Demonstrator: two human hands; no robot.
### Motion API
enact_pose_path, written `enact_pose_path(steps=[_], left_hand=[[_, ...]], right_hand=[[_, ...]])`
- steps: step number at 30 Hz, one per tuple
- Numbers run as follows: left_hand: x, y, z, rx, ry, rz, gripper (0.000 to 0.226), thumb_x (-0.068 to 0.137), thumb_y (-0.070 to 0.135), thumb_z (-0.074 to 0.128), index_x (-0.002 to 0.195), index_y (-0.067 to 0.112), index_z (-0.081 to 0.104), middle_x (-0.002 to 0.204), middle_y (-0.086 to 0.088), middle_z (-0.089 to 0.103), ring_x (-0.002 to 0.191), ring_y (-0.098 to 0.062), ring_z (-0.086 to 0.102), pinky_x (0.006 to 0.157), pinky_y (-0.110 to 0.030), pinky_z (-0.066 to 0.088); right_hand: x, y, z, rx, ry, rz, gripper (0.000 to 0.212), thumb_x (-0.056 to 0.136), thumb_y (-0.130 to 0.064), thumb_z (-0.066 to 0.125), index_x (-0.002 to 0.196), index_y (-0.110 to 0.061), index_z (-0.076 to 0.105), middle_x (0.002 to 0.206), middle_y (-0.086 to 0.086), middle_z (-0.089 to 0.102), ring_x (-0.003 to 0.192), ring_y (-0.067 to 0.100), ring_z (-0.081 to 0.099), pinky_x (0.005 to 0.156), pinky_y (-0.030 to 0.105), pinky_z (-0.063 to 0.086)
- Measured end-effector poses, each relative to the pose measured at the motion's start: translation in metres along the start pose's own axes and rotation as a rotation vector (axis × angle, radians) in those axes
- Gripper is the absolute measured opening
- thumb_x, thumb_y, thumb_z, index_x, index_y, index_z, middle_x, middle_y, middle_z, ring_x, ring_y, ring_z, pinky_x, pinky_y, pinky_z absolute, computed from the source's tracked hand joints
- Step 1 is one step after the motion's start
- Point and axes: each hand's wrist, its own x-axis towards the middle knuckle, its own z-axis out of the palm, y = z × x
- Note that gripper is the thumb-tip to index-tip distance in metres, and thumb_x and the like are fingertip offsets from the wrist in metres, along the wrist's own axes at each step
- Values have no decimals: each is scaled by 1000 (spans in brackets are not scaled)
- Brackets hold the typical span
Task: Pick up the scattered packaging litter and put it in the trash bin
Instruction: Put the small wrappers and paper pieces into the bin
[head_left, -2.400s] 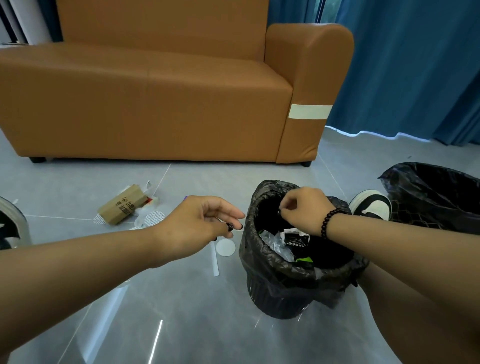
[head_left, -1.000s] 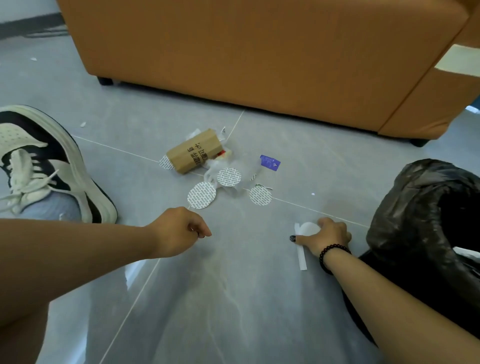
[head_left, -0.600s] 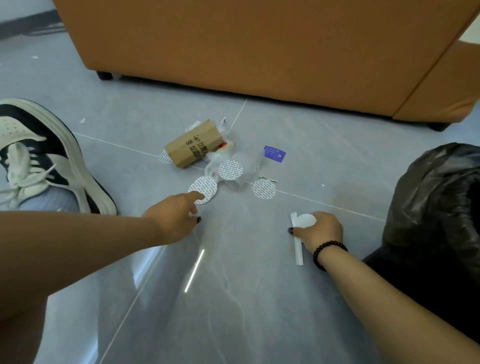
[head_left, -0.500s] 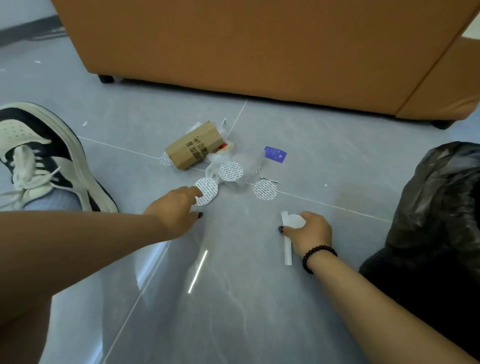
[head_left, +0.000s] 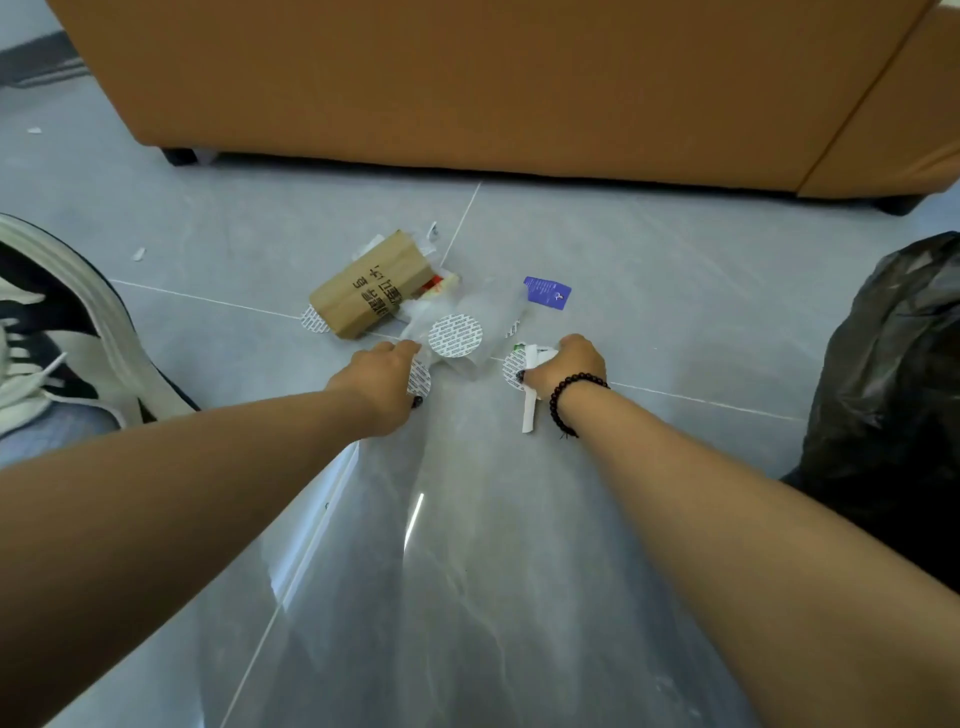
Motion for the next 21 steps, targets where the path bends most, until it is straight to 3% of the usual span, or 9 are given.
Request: enact_pose_path(steps=[3,5,10,15,18,21], left_hand=[[-2,-2,-6,-5,38,8,67,82,30,70,140,22,37,138,-8,43,125,-28,45,98,-44,46],[-6,-3,-11,-20,37,7,59,79,33,73,130,20,47,128,-7,51,115,-25,51,93,-40,49],[-25,9,-22,23,-152,85,40,83,33,69,118,19,54,118,-6,58,106,-23,55,85,-29,47],[-57,31,-47,27,-187,156,32,87,34,64,113,15,61,115,-7,62,105,-23,58,82,-28,46],[-82,42,-68,-59,-123,180,33,83,37,69,108,17,60,112,-4,62,101,-21,58,81,-27,46],[-110,52,-85,-167,-64,164,40,82,36,71,112,16,54,114,-5,60,98,-20,56,81,-29,48]], right_hand=[[8,-5,5,-68,-26,-33,27,81,-23,68,101,-7,62,106,9,65,96,26,62,74,26,47],[5,-4,5,-98,-1,-38,23,81,-28,67,90,-9,59,97,11,64,87,27,61,66,26,44],[-20,10,-9,-202,-7,14,47,74,-34,75,109,-7,59,119,13,56,97,28,58,70,26,41],[-52,15,-36,-150,-101,34,40,82,-29,70,113,-5,60,111,10,63,104,28,60,76,26,43],[-76,5,-62,-128,-123,-22,17,83,-23,65,90,-8,64,88,7,63,82,25,59,72,30,50],[-103,-11,-92,-138,-137,-78,15,82,-24,64,75,-12,59,74,4,61,72,24,59,74,35,57]])
